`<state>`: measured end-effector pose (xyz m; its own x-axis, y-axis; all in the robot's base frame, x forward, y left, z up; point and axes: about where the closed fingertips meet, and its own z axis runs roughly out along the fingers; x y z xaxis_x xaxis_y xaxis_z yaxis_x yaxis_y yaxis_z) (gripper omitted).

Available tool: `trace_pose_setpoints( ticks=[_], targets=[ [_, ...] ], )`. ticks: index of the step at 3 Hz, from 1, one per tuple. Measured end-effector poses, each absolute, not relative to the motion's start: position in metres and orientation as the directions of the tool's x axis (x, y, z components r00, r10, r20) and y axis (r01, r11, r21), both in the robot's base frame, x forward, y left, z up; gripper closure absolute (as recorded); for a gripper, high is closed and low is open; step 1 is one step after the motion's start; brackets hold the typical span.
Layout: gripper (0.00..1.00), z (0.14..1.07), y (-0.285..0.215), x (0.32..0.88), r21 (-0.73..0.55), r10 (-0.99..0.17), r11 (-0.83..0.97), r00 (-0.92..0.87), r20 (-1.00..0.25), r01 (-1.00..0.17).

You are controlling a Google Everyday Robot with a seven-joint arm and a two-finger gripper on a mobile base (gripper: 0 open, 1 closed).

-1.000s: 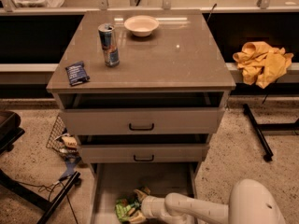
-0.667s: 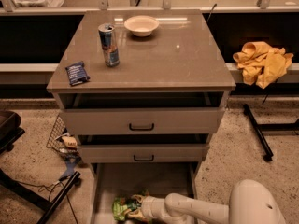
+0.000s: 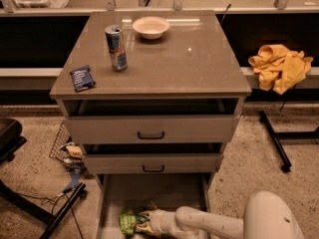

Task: Pick green rice chip bag from bottom drawer and place on counter

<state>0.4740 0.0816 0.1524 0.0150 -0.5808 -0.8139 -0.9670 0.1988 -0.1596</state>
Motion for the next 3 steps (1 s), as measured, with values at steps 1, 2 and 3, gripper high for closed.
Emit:
trace_pose_setpoints(
  ticks=[1, 2, 3],
  targets=[
    [1.00, 0.165, 0.089, 0.479, -0.139, -0.551, 0.193, 0.010, -0.834, -0.971],
    [1.00, 0.221, 0.070, 0.492, -0.072, -0.528, 0.217, -0.055, -0.848, -0.973],
    [1.00, 0.284, 0.039, 0.508, -0.024, -0.503, 0.235, -0.100, -0.858, -0.972]
  ],
)
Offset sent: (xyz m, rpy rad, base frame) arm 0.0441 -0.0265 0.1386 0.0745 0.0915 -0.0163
